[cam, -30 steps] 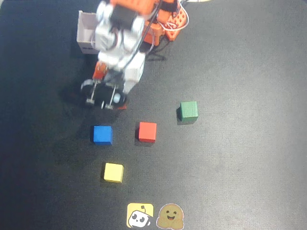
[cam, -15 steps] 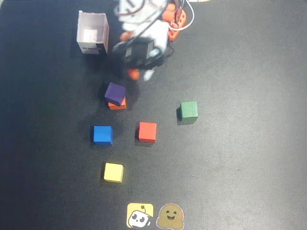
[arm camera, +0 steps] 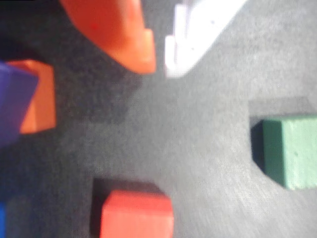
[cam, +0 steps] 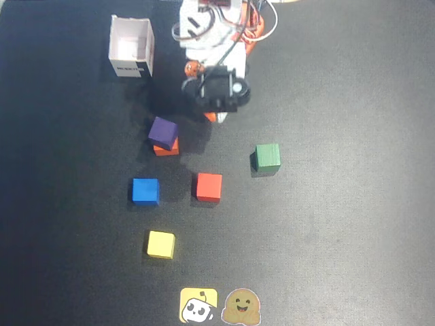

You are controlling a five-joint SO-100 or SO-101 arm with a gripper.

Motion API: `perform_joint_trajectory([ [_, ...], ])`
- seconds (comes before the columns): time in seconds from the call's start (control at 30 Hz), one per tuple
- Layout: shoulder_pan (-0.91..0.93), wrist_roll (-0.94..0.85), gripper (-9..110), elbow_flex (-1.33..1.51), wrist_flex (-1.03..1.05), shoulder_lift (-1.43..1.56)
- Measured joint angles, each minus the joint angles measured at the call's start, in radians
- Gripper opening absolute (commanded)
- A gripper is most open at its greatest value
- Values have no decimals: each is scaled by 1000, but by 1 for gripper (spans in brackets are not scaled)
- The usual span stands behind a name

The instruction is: Put the purple cube on top of the orange cube.

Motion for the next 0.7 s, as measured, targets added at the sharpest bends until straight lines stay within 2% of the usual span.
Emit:
perform_joint_trajectory([
  [0.7, 2, -34, 0, 0, 78, -2],
])
